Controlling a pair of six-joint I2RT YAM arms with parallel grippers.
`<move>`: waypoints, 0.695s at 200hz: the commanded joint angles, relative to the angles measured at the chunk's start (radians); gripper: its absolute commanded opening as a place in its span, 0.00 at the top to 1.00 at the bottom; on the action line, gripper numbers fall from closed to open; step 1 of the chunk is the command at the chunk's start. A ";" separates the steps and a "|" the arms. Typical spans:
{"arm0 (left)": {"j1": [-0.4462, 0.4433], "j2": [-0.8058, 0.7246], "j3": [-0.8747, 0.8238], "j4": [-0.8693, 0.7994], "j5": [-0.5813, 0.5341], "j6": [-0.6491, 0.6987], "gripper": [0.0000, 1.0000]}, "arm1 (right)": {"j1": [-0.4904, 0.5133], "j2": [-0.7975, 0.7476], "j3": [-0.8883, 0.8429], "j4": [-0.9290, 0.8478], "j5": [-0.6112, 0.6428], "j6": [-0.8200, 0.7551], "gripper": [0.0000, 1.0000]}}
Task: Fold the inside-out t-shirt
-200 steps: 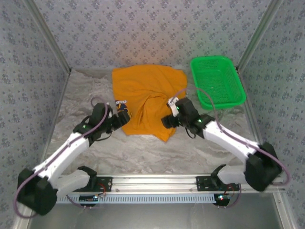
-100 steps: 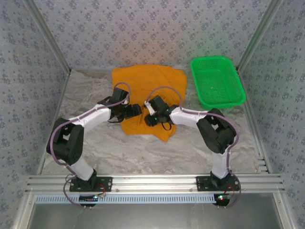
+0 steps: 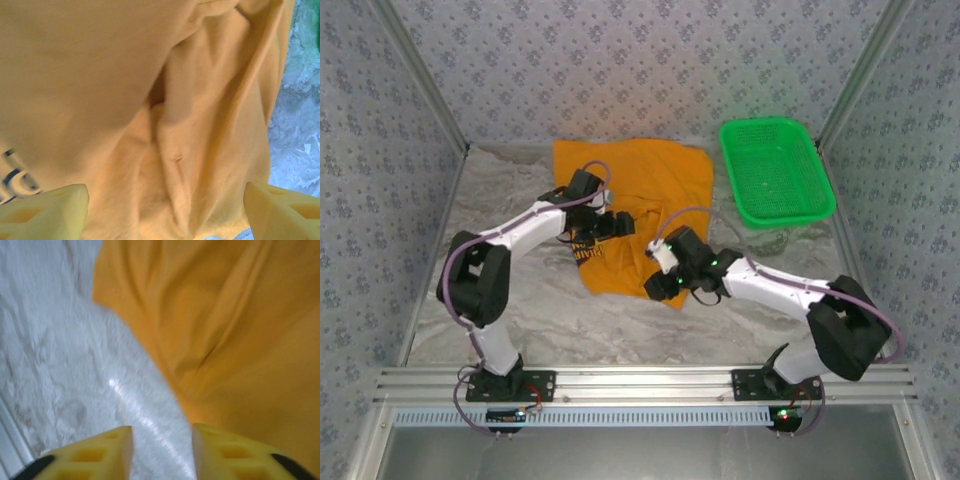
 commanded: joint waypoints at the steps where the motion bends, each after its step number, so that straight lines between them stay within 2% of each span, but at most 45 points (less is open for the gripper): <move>1: -0.014 0.069 0.085 -0.006 0.048 0.046 0.20 | -0.076 0.026 0.119 0.019 0.158 0.024 0.50; 15: -0.010 0.124 0.130 0.031 0.046 0.053 0.20 | -0.128 0.111 0.206 0.042 0.235 0.062 0.52; 25: -0.007 0.169 0.174 0.039 0.042 0.055 0.21 | -0.165 0.175 0.260 0.067 0.261 0.116 0.57; 47: -0.002 0.278 0.259 0.050 0.047 0.050 0.26 | -0.222 0.295 0.334 0.125 0.244 0.244 0.60; 59: 0.002 0.327 0.291 0.045 0.056 0.038 0.37 | -0.220 0.357 0.399 0.129 0.287 0.272 0.58; 74: 0.016 0.367 0.289 0.070 0.136 0.015 0.67 | -0.207 0.437 0.444 0.126 0.386 0.279 0.52; 81: 0.026 0.366 0.261 0.107 0.185 -0.004 0.77 | -0.203 0.468 0.458 0.126 0.418 0.305 0.51; 91: 0.033 0.334 0.201 0.156 0.225 -0.015 0.83 | -0.201 0.501 0.459 0.151 0.398 0.335 0.51; 107: 0.016 0.250 0.091 0.219 0.269 -0.003 0.86 | -0.186 0.526 0.455 0.174 0.354 0.351 0.53; 115: 0.005 0.198 0.029 0.235 0.300 -0.007 0.88 | -0.177 0.527 0.456 0.154 0.361 0.341 0.60; 126: -0.015 0.124 -0.066 0.263 0.320 -0.030 0.89 | -0.169 0.505 0.439 0.117 0.393 0.332 0.82; 139: -0.050 0.034 -0.174 0.304 0.325 -0.056 0.86 | -0.177 0.456 0.379 0.116 0.385 0.319 0.99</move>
